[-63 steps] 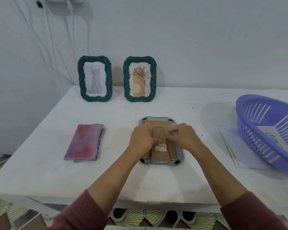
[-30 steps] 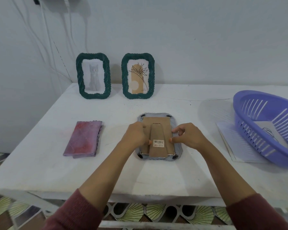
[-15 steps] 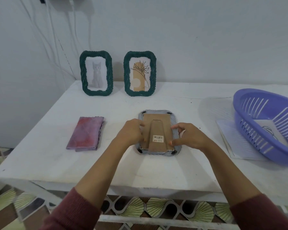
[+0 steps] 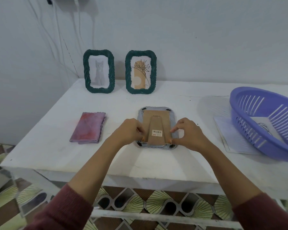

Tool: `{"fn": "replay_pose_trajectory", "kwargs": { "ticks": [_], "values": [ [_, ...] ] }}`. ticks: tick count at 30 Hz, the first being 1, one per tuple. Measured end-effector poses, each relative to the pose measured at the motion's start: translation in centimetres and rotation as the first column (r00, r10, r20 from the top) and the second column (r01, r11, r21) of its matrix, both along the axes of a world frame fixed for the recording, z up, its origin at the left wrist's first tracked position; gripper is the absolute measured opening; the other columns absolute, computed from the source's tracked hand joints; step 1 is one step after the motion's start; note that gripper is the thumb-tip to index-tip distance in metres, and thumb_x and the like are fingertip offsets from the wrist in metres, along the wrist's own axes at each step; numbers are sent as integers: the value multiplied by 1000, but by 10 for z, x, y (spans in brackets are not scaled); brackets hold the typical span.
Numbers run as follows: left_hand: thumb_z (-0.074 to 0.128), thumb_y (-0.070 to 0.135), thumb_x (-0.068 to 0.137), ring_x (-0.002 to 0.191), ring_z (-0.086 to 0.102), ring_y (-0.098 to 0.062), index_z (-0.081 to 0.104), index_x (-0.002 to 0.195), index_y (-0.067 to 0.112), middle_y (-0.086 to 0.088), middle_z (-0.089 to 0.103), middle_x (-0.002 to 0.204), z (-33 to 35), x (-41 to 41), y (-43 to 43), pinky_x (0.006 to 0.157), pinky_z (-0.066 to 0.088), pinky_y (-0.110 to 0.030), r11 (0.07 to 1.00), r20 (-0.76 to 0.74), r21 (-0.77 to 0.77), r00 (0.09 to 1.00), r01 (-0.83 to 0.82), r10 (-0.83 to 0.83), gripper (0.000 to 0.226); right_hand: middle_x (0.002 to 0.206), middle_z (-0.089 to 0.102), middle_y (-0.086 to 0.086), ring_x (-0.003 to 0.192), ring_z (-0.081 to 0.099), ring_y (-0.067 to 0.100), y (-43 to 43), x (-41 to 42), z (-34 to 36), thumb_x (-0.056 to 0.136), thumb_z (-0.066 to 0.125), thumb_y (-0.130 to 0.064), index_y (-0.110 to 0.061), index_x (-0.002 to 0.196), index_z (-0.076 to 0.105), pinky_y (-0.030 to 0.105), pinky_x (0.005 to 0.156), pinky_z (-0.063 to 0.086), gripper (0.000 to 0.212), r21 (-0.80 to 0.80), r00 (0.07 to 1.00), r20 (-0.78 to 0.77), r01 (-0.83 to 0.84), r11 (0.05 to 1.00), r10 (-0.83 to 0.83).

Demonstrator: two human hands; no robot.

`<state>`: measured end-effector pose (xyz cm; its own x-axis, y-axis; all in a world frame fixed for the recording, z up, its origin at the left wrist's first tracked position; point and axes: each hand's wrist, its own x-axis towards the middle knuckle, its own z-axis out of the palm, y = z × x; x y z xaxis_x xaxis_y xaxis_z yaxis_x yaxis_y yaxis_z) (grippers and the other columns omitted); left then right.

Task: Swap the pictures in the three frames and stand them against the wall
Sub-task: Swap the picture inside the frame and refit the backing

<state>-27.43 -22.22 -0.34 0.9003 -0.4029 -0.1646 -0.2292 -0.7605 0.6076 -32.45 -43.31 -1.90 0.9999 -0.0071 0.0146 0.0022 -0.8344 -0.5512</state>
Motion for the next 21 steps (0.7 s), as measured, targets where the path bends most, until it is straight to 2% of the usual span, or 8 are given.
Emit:
{"fn": "replay_pose_trajectory", "kwargs": {
  "ticks": [3,8,11,15,19,21],
  "values": [
    [71,4,74,83,56,-13,74,91,8,0,61,90,-4,-4,6,81,49,-29,995,8,-5,995,98,-98,18,111,54,-6,109,51,12,-1,-6,2,69,78,-31,-20,96,70,28,91,33,31,-41,998,-30,-52,998,51],
    [74,12,75,88,56,-17,72,99,5,-9,62,107,-5,-3,13,86,47,-32,972,46,62,972,226,-229,25,121,60,-6,112,53,12,-2,-8,7,72,75,-37,-21,106,68,34,103,32,39,-144,990,-91,-121,982,108],
    [73,15,76,94,58,-26,71,97,-1,-15,61,109,-2,-1,15,89,46,-37,946,64,132,950,295,-306,27,119,62,-7,108,56,13,-1,-4,10,73,71,-45,-23,106,68,32,97,33,40,-301,984,-93,-174,938,152],
    [70,19,80,97,57,-25,72,98,2,-13,60,109,0,2,16,88,45,-36,907,94,210,916,366,-391,26,112,64,-3,104,54,15,1,-2,15,80,62,-46,-22,98,70,29,84,24,31,-482,962,-73,-266,835,265],
    [62,20,85,88,58,-24,71,92,1,-11,60,100,-4,3,15,81,46,-35,885,167,271,887,378,-430,22,106,64,1,102,52,17,2,-3,10,85,52,-42,-15,92,69,31,86,27,33,-590,944,-42,-288,754,328],
    [61,18,85,81,57,-22,72,90,1,-9,60,93,-7,3,17,79,46,-35,894,201,248,883,373,-424,21,103,64,0,100,52,17,3,-3,7,86,51,-40,-14,90,69,31,87,29,32,-594,946,-20,-272,757,324]
  ]
}}
